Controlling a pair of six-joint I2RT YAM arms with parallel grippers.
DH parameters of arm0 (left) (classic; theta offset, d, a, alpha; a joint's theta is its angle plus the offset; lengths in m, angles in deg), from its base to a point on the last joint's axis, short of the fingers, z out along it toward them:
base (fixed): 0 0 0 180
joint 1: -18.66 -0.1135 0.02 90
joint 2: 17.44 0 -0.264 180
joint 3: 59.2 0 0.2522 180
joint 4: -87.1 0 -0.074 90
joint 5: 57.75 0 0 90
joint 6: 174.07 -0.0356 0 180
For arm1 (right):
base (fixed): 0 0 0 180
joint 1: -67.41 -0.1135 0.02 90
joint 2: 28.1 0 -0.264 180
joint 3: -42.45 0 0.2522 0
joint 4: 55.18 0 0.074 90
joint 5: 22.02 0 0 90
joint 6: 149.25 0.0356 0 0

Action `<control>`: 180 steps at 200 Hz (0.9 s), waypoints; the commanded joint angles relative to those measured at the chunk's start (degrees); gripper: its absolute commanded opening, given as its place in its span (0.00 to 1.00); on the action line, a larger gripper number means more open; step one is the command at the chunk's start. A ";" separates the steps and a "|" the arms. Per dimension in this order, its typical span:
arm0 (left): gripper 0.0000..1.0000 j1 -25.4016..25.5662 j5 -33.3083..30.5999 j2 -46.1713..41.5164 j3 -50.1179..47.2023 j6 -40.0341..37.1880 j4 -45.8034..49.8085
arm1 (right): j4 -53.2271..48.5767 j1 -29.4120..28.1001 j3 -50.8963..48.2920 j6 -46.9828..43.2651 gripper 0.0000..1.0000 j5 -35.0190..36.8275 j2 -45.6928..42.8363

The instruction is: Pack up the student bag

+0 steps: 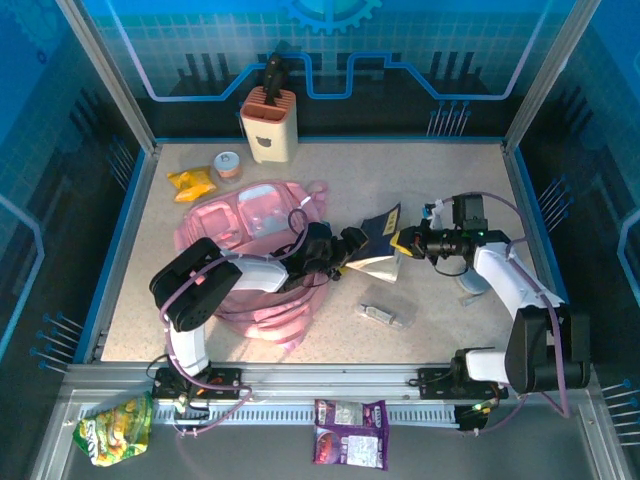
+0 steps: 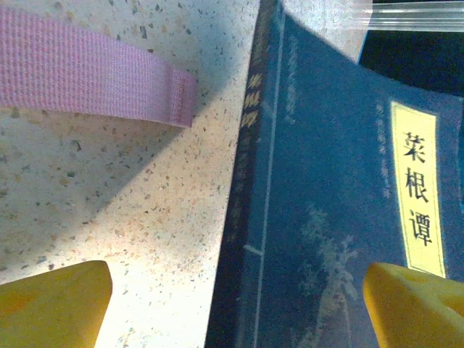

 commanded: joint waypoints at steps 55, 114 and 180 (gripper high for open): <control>0.57 0.29 -3.11 -4.11 1.44 0.59 -4.55 | 1.84 0.37 -3.48 0.59 0.00 -2.33 -0.91; 0.22 0.26 -3.28 -5.04 0.65 0.25 -8.23 | -1.31 0.82 -3.84 -1.05 0.02 -0.51 -1.83; 0.00 0.24 -5.43 -12.35 2.27 -6.95 -2.35 | -4.53 2.85 -4.55 -1.76 0.50 1.18 -6.06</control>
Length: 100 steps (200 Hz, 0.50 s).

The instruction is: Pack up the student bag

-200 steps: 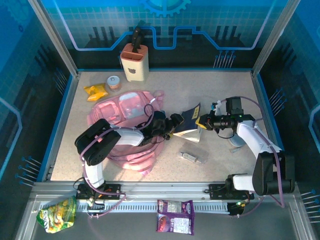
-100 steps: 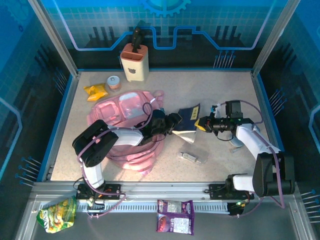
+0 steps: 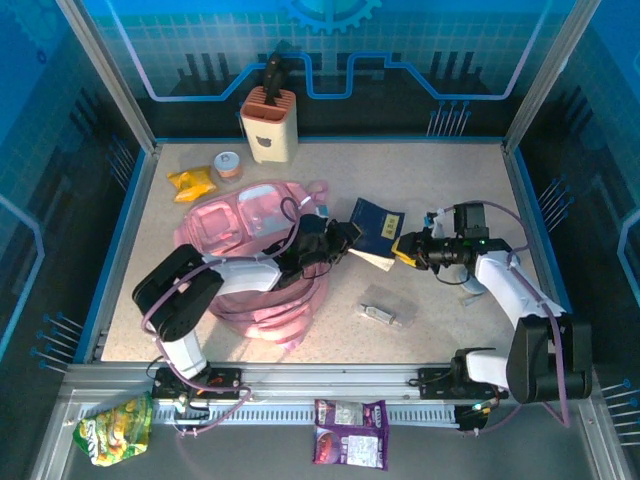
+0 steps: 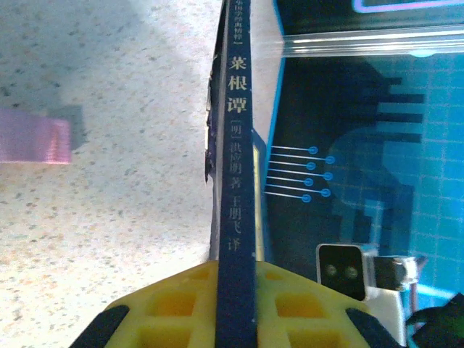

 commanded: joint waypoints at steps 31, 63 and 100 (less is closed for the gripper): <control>0.00 0.43 -1.89 -8.66 2.76 -6.51 1.78 | 1.59 2.54 -2.29 4.59 0.85 -3.90 -4.26; 0.00 1.27 -2.14 -10.13 3.44 -6.31 0.47 | 11.32 -1.00 -2.62 12.82 1.00 -6.54 -5.37; 0.00 2.62 -3.96 -11.76 4.12 -7.72 1.51 | 29.46 -4.56 -5.17 26.28 0.97 -8.89 -5.72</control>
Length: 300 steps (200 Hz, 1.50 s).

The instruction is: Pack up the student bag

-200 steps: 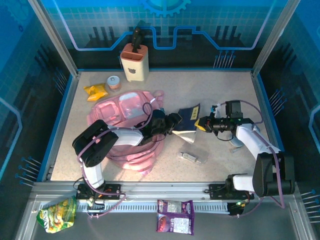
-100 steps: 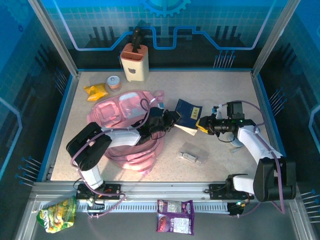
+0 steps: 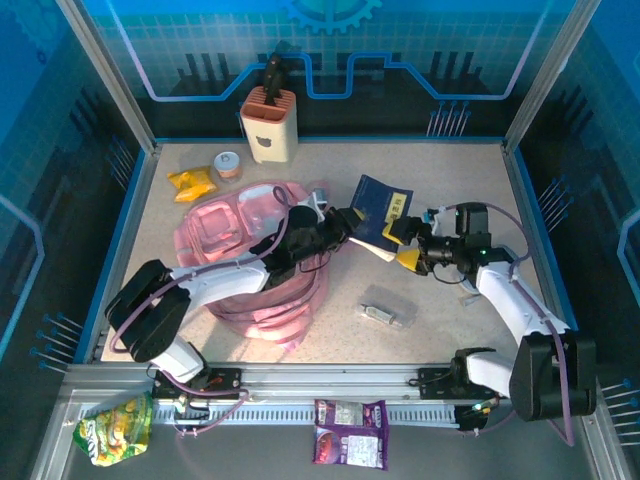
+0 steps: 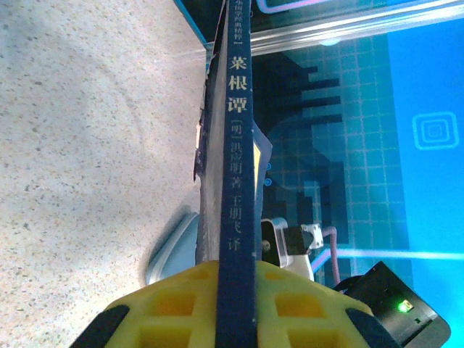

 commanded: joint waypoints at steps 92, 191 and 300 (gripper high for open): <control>0.00 1.13 -4.30 -5.45 0.44 -4.01 0.86 | 21.07 -2.32 -1.81 17.13 0.32 -2.38 -5.65; 0.70 1.01 -9.22 -16.38 -5.10 -14.69 14.81 | 16.09 0.38 1.11 12.44 0.03 -3.43 -6.72; 0.73 1.88 -23.99 -25.86 -0.07 -48.50 74.84 | -11.96 -0.04 5.36 -10.62 0.06 -6.18 -5.77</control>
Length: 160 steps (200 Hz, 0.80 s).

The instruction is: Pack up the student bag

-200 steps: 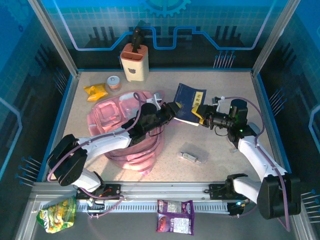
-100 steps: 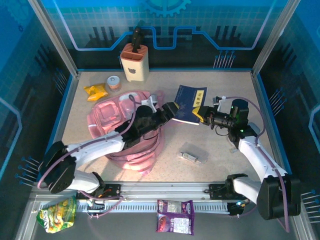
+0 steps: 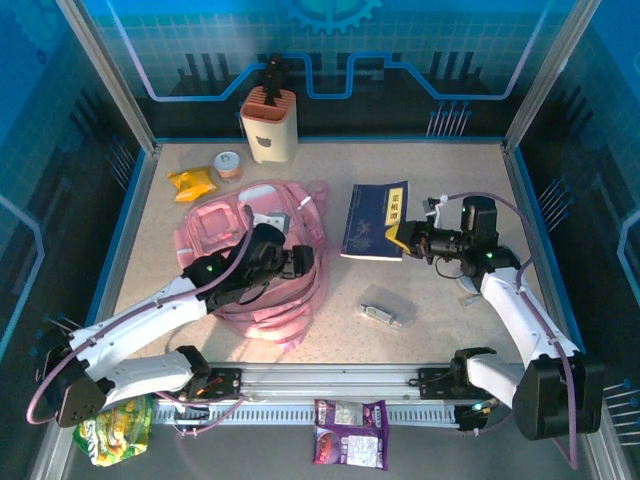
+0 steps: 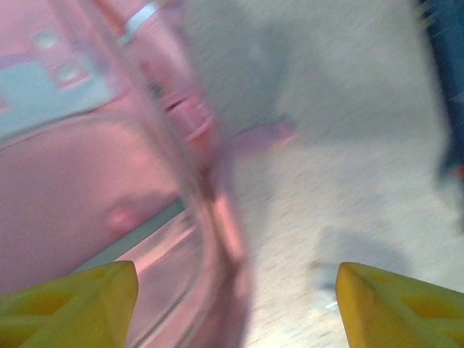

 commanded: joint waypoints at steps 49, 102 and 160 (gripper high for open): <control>0.73 4.22 -9.48 6.83 -1.01 -12.94 11.81 | -8.44 -0.18 1.01 -9.14 0.06 -2.00 0.83; 0.78 4.23 -11.70 13.86 -1.90 -21.76 4.02 | -6.93 -0.15 0.45 -8.69 0.06 -2.44 1.83; 0.74 3.76 -14.12 20.99 1.00 -23.85 3.13 | -5.39 -0.13 -0.53 -7.99 0.05 -2.53 1.83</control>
